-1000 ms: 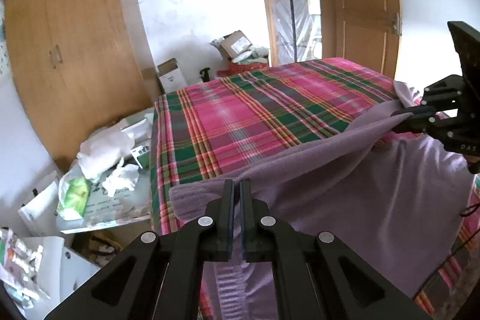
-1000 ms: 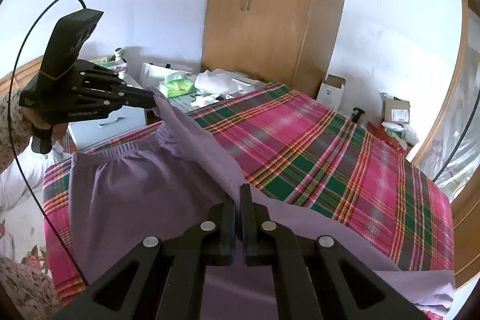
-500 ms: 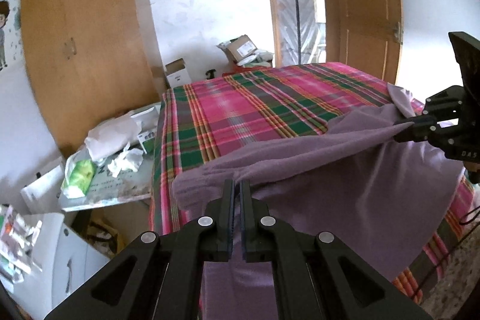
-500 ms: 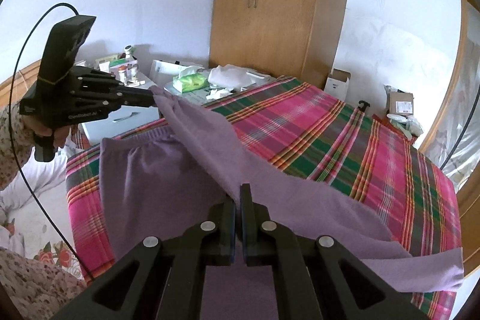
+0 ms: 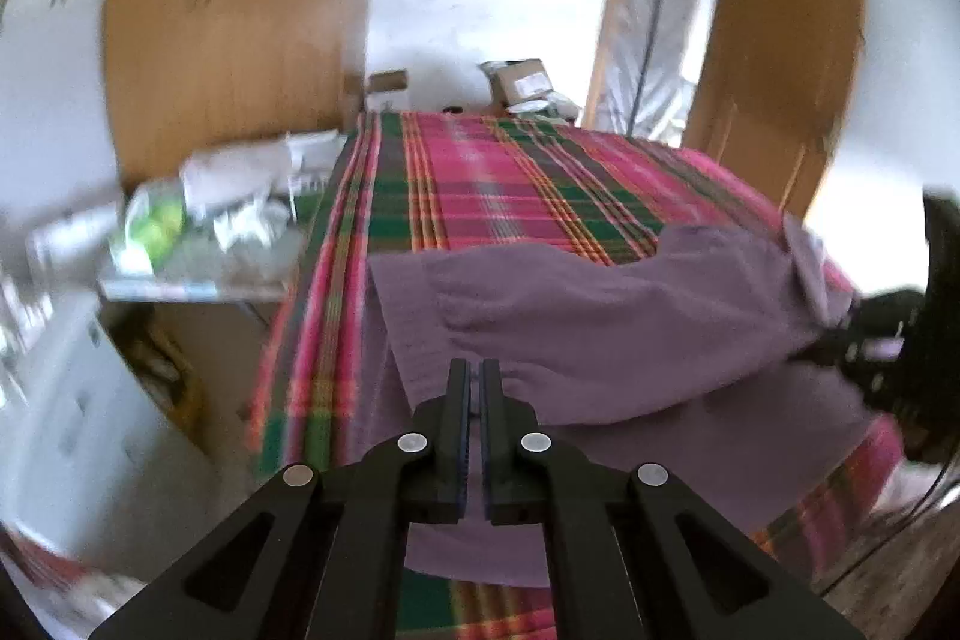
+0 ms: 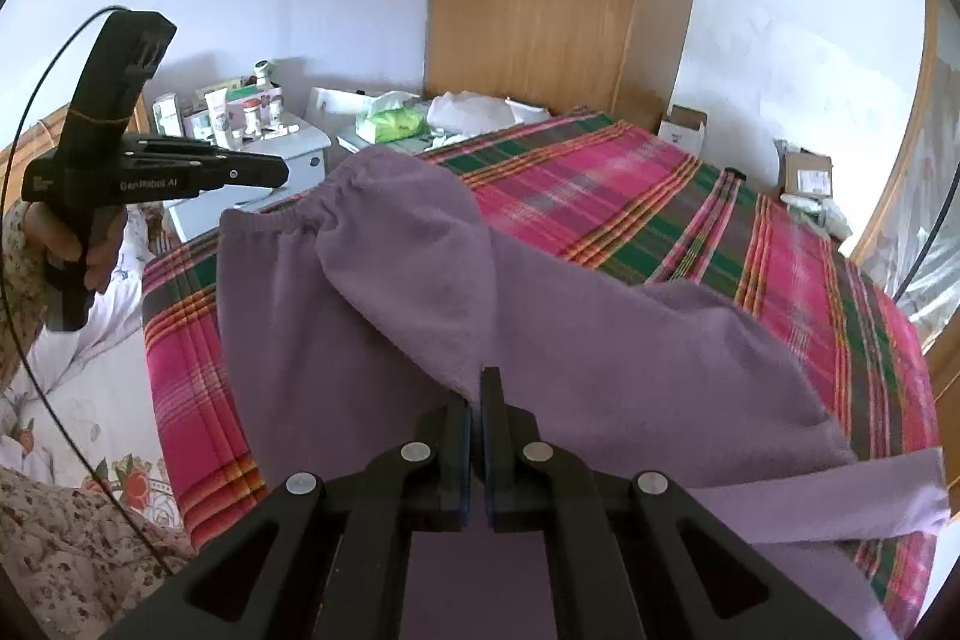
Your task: Fold clothes
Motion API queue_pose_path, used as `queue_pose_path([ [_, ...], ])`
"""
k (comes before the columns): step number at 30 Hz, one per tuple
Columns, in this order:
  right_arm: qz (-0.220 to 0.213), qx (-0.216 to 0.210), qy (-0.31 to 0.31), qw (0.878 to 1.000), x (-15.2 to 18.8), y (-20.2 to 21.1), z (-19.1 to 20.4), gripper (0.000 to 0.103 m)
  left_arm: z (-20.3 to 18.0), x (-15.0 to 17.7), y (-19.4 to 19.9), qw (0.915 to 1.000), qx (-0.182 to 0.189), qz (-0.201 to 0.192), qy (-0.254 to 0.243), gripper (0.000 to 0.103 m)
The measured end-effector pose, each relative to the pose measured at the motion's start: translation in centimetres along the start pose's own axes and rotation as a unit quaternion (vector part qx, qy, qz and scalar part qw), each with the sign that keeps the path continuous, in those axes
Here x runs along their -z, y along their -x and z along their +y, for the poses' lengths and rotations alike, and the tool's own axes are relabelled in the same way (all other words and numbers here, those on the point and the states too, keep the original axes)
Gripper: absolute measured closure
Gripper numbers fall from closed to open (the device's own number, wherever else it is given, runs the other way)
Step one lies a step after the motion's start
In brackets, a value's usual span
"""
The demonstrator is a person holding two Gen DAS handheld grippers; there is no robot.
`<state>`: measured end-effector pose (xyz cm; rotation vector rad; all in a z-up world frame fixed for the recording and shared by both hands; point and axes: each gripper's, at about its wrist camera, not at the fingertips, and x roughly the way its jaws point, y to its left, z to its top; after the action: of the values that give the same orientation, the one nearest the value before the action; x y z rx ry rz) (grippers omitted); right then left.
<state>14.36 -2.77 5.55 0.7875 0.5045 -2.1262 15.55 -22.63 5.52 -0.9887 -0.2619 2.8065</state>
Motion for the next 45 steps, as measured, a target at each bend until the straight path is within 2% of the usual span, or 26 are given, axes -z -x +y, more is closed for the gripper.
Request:
queue_pose_path([
  [2, 0.0, -0.002, -0.01, 1.0, 0.1, -0.2, -0.2, 0.1, 0.7, 0.4, -0.9, 0.9977, 0.03, 0.024, 0.057, 0.087],
  [4, -0.004, -0.002, -0.02, 1.0, 0.1, -0.2, -0.4, 0.1, 1.0, 0.9, -1.8, 0.9914, 0.063, 0.045, 0.105, 0.086],
  [7, -0.014, -0.002, -0.029, 0.999, -0.1, 0.0, -0.7, 0.1, 0.6, 1.6, -2.7, 0.9789, 0.117, 0.055, 0.158, 0.084],
  [9, -0.016, -0.002, -0.034, 0.999, -0.2, -0.1, -0.8, 0.1, -0.1, 1.9, -3.1, 0.9687, 0.154, 0.06, 0.185, 0.07],
  [12, -0.017, -0.005, -0.039, 0.999, -0.2, -0.2, -0.8, 0.1, -1.5, 2.0, -4.2, 0.9519, 0.207, 0.07, 0.215, 0.07],
  [13, -0.017, -0.006, -0.041, 0.999, -0.2, -0.3, -0.9, 0.1, -1.6, 2.1, -4.8, 0.9482, 0.211, 0.075, 0.225, 0.07],
  [15, -0.019, -0.008, -0.044, 0.999, -0.2, -0.2, -1.0, 0.1, -1.6, 2.4, -6.1, 0.9409, 0.209, 0.089, 0.251, 0.07],
  [18, -0.028, -0.01, -0.054, 0.998, -0.2, 0.1, -1.3, 0.1, -1.4, 3.5, -7.8, 0.9181, 0.219, 0.117, 0.309, 0.07],
  [19, -0.031, -0.01, -0.056, 0.998, -0.2, 0.2, -1.4, 0.1, -1.6, 3.8, -8.1, 0.9131, 0.228, 0.12, 0.316, 0.07],
  [21, -0.033, -0.012, -0.06, 0.998, -0.3, 0.3, -1.6, 0.1, -2.1, 3.9, -8.0, 0.9159, 0.227, 0.114, 0.311, 0.07],
  [23, -0.033, -0.015, -0.061, 0.997, -0.2, 0.2, -1.6, 0.1, -2.4, 3.7, -8.1, 0.914, 0.233, 0.107, 0.314, 0.07],
  [29, -0.035, -0.023, -0.069, 0.997, 0.2, 0.1, -1.7, 0.1, -1.6, 3.7, -8.9, 0.8955, 0.23, 0.083, 0.372, 0.07],
  [32, -0.036, -0.024, -0.073, 0.996, 0.3, 0.3, -1.8, 0.1, -0.7, 3.7, -9.2, 0.8815, 0.233, 0.07, 0.405, 0.07],
  [35, -0.041, -0.027, -0.081, 0.996, 0.4, 0.6, -1.9, 0.1, 0.0, 3.7, -8.6, 0.8821, 0.209, 0.04, 0.42, 0.07],
  [39, -0.044, -0.029, -0.088, 0.995, 0.5, 0.8, -2.1, 0.1, 2.1, 4.3, -7.9, 0.8696, 0.187, 0.009, 0.457, 0.07],
  [41, -0.043, -0.031, -0.088, 0.995, 0.5, 0.7, -2.2, 0.1, 3.1, 4.3, -7.2, 0.8667, 0.166, -0.009, 0.47, 0.07],
  [45, -0.038, -0.032, -0.088, 0.995, 0.6, 0.5, -2.1, 0.1, 4.7, 4.5, -5.6, 0.8603, 0.149, -0.044, 0.485, 0.07],
])
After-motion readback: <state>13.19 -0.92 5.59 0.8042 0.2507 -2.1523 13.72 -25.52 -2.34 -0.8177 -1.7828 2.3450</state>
